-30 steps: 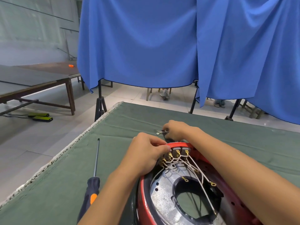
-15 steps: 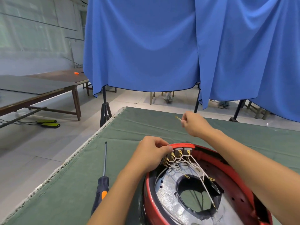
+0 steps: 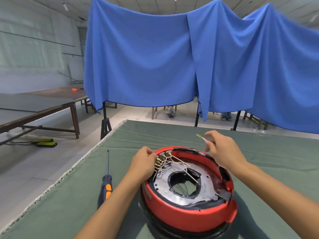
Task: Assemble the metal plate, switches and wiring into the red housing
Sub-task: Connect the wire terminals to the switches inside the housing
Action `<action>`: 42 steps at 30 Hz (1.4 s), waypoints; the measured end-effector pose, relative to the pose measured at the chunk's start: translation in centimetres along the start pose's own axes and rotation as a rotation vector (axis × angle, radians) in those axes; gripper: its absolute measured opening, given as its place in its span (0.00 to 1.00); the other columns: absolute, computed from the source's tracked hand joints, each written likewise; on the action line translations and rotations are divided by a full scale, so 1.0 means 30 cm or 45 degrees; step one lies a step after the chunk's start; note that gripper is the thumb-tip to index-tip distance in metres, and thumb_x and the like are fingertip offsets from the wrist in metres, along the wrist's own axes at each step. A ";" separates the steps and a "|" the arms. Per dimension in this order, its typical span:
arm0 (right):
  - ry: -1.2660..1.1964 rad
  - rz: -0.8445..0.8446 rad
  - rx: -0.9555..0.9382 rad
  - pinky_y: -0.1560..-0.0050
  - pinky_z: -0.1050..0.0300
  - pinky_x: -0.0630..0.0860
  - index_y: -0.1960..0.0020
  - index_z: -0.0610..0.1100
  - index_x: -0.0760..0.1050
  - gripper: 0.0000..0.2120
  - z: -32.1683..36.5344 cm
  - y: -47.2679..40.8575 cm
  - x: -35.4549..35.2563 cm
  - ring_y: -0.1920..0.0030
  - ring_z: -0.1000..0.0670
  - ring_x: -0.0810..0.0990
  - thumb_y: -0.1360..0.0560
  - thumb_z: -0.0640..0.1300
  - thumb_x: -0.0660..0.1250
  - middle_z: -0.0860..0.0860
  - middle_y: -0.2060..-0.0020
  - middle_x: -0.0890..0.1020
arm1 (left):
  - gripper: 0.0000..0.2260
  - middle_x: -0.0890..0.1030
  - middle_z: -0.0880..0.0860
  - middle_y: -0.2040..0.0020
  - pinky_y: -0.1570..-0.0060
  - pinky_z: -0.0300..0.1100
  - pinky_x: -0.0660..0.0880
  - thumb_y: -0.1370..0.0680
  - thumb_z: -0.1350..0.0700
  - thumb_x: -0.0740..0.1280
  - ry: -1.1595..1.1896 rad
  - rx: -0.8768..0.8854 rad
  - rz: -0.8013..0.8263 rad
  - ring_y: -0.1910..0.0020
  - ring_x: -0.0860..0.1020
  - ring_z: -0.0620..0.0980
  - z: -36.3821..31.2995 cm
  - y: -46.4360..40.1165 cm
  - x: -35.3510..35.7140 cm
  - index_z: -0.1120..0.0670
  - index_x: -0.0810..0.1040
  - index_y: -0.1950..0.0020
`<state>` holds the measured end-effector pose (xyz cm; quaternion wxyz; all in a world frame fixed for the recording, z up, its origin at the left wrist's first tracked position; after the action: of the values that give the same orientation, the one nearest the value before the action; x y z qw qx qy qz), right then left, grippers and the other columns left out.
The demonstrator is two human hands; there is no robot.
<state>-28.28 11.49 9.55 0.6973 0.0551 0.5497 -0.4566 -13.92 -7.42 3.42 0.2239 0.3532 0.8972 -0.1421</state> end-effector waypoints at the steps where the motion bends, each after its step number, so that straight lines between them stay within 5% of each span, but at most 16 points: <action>1: 0.019 -0.038 0.042 0.54 0.51 0.73 0.45 0.46 0.74 0.07 -0.012 0.015 -0.017 0.52 0.45 0.78 0.20 0.41 0.59 0.50 0.58 0.83 | 0.06 0.78 0.56 0.53 0.54 0.46 0.69 0.20 0.56 0.58 -0.047 -0.023 -0.025 0.54 0.74 0.54 0.005 0.016 -0.004 0.56 0.72 0.53; 4: 0.111 -0.088 0.181 0.57 0.52 0.72 0.53 0.49 0.73 0.07 -0.051 0.063 -0.045 0.51 0.46 0.76 0.20 0.45 0.58 0.51 0.57 0.83 | 0.07 0.77 0.58 0.47 0.46 0.51 0.72 0.20 0.54 0.54 -0.259 -0.130 -0.072 0.47 0.75 0.59 0.017 0.063 -0.015 0.55 0.69 0.48; 11: 0.201 -0.043 0.289 0.60 0.54 0.66 0.52 0.49 0.72 0.07 -0.081 0.143 -0.019 0.53 0.43 0.76 0.19 0.48 0.57 0.49 0.53 0.81 | 0.21 0.77 0.60 0.40 0.44 0.54 0.75 0.26 0.51 0.56 -0.478 -0.228 0.155 0.43 0.76 0.61 -0.034 0.100 -0.029 0.60 0.69 0.37; 16: 0.170 -0.047 0.319 0.60 0.52 0.65 0.51 0.48 0.69 0.08 -0.090 0.171 0.013 0.56 0.41 0.75 0.18 0.49 0.54 0.46 0.54 0.82 | 0.18 0.77 0.56 0.40 0.45 0.48 0.72 0.24 0.49 0.59 -0.634 0.068 0.078 0.42 0.75 0.58 -0.158 0.037 0.013 0.55 0.68 0.36; 23: 0.158 -0.028 0.229 0.60 0.51 0.67 0.51 0.47 0.69 0.08 -0.095 0.166 0.019 0.54 0.39 0.78 0.18 0.48 0.54 0.46 0.56 0.82 | 0.18 0.80 0.52 0.42 0.43 0.48 0.74 0.28 0.48 0.70 -0.644 0.336 0.399 0.46 0.77 0.52 -0.219 -0.032 0.179 0.48 0.76 0.38; 28: 0.027 0.002 0.251 0.58 0.52 0.70 0.54 0.50 0.70 0.07 -0.112 0.138 0.029 0.54 0.41 0.77 0.19 0.49 0.57 0.48 0.57 0.82 | 0.10 0.81 0.56 0.45 0.48 0.47 0.74 0.25 0.55 0.68 -0.901 0.437 0.232 0.45 0.77 0.59 -0.218 -0.055 0.140 0.52 0.81 0.44; 32: -0.128 -0.113 0.269 0.52 0.49 0.74 0.54 0.48 0.73 0.06 -0.119 0.106 -0.005 0.53 0.42 0.79 0.20 0.46 0.59 0.50 0.58 0.83 | 0.13 0.79 0.60 0.44 0.53 0.48 0.71 0.26 0.63 0.60 -1.155 0.404 0.070 0.44 0.76 0.63 -0.200 -0.001 0.095 0.57 0.77 0.44; 38: 0.007 -0.105 0.189 0.60 0.52 0.69 0.53 0.48 0.72 0.07 -0.075 0.059 -0.023 0.55 0.43 0.78 0.19 0.47 0.57 0.51 0.59 0.82 | 0.13 0.77 0.58 0.40 0.55 0.45 0.66 0.24 0.60 0.61 -1.352 0.190 0.076 0.40 0.75 0.60 -0.157 0.063 0.035 0.58 0.71 0.40; 42: 0.072 -0.118 0.162 0.60 0.53 0.67 0.54 0.48 0.73 0.07 -0.062 0.064 -0.016 0.54 0.41 0.78 0.20 0.47 0.58 0.49 0.59 0.82 | 0.13 0.79 0.52 0.42 0.50 0.43 0.73 0.24 0.58 0.60 -1.702 0.145 0.121 0.43 0.78 0.55 -0.161 0.102 0.019 0.53 0.77 0.41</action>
<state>-28.27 13.95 8.38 0.6547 0.0866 0.5410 -0.5208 -13.61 -2.93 7.00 0.7183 0.2396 0.5401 -0.3674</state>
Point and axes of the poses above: each hand's wrist, its own y-axis away from the middle knuckle, its own x-axis out of the palm, z = x × y, the point moved 6 cm from there along -y, towards the middle knuckle
